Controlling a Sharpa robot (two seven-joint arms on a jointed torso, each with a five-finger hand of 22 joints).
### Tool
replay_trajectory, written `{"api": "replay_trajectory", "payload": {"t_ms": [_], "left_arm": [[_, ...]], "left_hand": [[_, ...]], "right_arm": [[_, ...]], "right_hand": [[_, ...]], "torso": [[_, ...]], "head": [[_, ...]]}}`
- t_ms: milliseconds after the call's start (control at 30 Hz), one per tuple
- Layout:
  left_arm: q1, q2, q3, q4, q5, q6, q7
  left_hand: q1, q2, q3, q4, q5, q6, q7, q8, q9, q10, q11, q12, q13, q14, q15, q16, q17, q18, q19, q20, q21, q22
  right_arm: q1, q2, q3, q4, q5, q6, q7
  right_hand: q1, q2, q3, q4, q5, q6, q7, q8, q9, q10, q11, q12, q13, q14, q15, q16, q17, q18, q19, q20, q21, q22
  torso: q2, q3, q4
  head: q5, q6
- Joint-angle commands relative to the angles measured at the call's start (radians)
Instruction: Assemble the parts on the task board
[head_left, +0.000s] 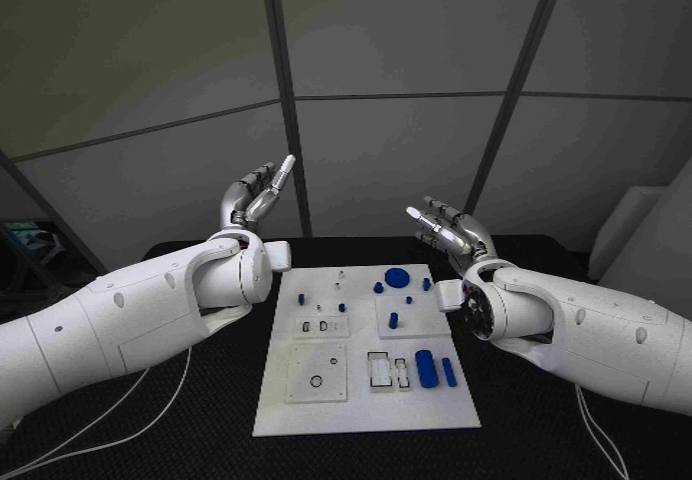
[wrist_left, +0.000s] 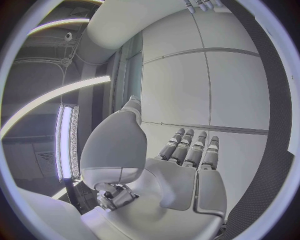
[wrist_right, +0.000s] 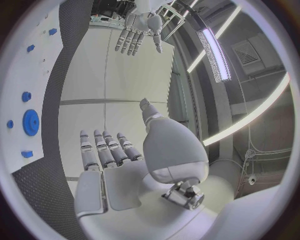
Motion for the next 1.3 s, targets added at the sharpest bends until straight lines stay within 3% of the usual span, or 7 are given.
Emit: {"api": "replay_trajectory", "payload": {"t_ms": [33,200,367,500,833,1100,1300], "left_arm": [[0.001,0.001,0.001,-0.002,0.026,0.044,0.038],[0.001,-0.043,-0.017,0.026,0.017,0.085,0.030],[0.001,-0.056,-0.019,0.044,0.013,0.105,0.036],[0.001,-0.069,-0.020,0.060,0.004,0.121,0.035],[-0.001,-0.112,-0.020,0.112,-0.061,0.175,0.003],[-0.003,-0.163,-0.021,0.199,-0.103,0.217,-0.014],[-0.005,-0.182,-0.021,0.248,-0.108,0.226,-0.014]], "left_hand": [[0.057,0.000,0.007,0.015,0.005,0.030,0.071,0.007,0.004,0.034,0.016,0.009,0.004,0.030,0.009,0.009,0.004,0.009,0.012,0.019,0.012,0.005],[0.080,0.024,0.030,0.013,0.001,0.086,0.087,0.015,0.009,0.103,0.034,0.016,0.009,0.138,0.022,0.026,0.014,-0.003,0.055,0.019,0.034,0.016],[0.120,0.076,0.064,0.006,-0.005,0.249,0.111,0.049,0.026,0.273,0.063,0.042,0.021,0.355,0.001,0.070,0.032,0.015,0.196,0.019,0.097,0.049],[0.170,0.099,0.073,-0.012,-0.007,0.402,0.105,0.076,0.036,0.469,0.046,0.066,0.031,0.511,-0.024,0.109,0.040,0.039,0.444,0.017,0.212,0.104],[0.250,0.123,0.054,-0.117,-0.008,0.584,0.074,0.088,0.033,0.671,-0.003,0.101,0.030,0.726,-0.083,0.154,0.044,0.063,0.623,-0.015,0.314,0.134],[0.271,0.130,0.042,-0.167,-0.009,0.623,0.061,0.070,0.028,0.729,-0.020,0.092,0.029,0.806,-0.105,0.151,0.047,0.063,0.686,-0.037,0.344,0.138],[0.268,0.131,0.039,-0.169,-0.009,0.626,0.060,0.066,0.028,0.733,-0.020,0.089,0.029,0.808,-0.106,0.147,0.047,0.063,0.691,-0.039,0.346,0.138]], "right_arm": [[0.003,0.005,0.007,-0.011,-0.102,0.139,-0.082],[0.005,-0.009,0.012,-0.040,-0.413,0.104,-0.066],[0.011,-0.015,0.012,-0.050,-0.544,0.089,-0.077],[0.024,-0.016,0.012,-0.063,-0.668,0.088,-0.099],[0.077,-0.020,0.012,-0.080,-0.977,0.162,-0.219],[0.118,-0.016,0.013,-0.061,-1.244,0.262,-0.379],[0.132,-0.002,0.013,-0.057,-1.411,0.350,-0.481]], "right_hand": [[0.122,0.007,0.034,-0.056,0.028,0.295,0.119,0.058,0.031,0.438,0.014,0.082,0.036,0.432,0.005,0.088,0.034,0.047,0.215,0.013,0.080,0.037],[0.167,0.000,0.062,-0.098,0.037,0.527,0.095,0.088,0.040,0.549,-0.014,0.086,0.024,0.541,-0.023,0.083,0.023,0.072,0.352,0.011,0.128,0.049],[0.192,-0.018,0.090,-0.134,0.033,0.614,0.079,0.086,0.035,0.619,-0.034,0.077,0.022,0.615,-0.043,0.078,0.024,0.077,0.416,0.000,0.152,0.048],[0.193,-0.032,0.126,-0.158,0.036,0.667,0.065,0.079,0.032,0.685,-0.054,0.064,0.022,0.695,-0.068,0.083,0.028,0.078,0.476,-0.023,0.176,0.049],[0.146,-0.082,0.223,-0.185,0.031,0.750,0.037,0.054,0.033,0.817,-0.095,0.025,0.024,0.911,-0.137,0.119,0.061,0.077,0.649,-0.097,0.272,0.078],[0.134,-0.119,0.220,-0.175,0.049,0.793,0.017,0.037,0.033,0.821,-0.126,0.014,0.023,1.114,-0.198,0.418,0.245,0.070,0.853,-0.198,0.516,0.207],[0.116,-0.146,0.251,-0.148,0.051,0.799,0.014,0.028,0.032,0.775,-0.121,0.019,0.026,1.117,-0.195,0.814,0.590,0.070,0.854,-0.195,0.652,0.293]], "torso": [[0.000,0.0001,-0.0001],[0.010,0.0020,-0.0092],[0.019,0.0034,-0.0086],[0.029,0.0036,-0.0055],[0.068,0.0035,0.0080],[0.113,-0.0022,0.0201],[0.146,-0.0108,0.0330]], "head": [[0.000,0.000],[0.008,-0.009],[0.008,-0.005],[0.004,-0.001],[-0.006,0.017],[-0.018,0.029],[-0.035,0.033]]}}
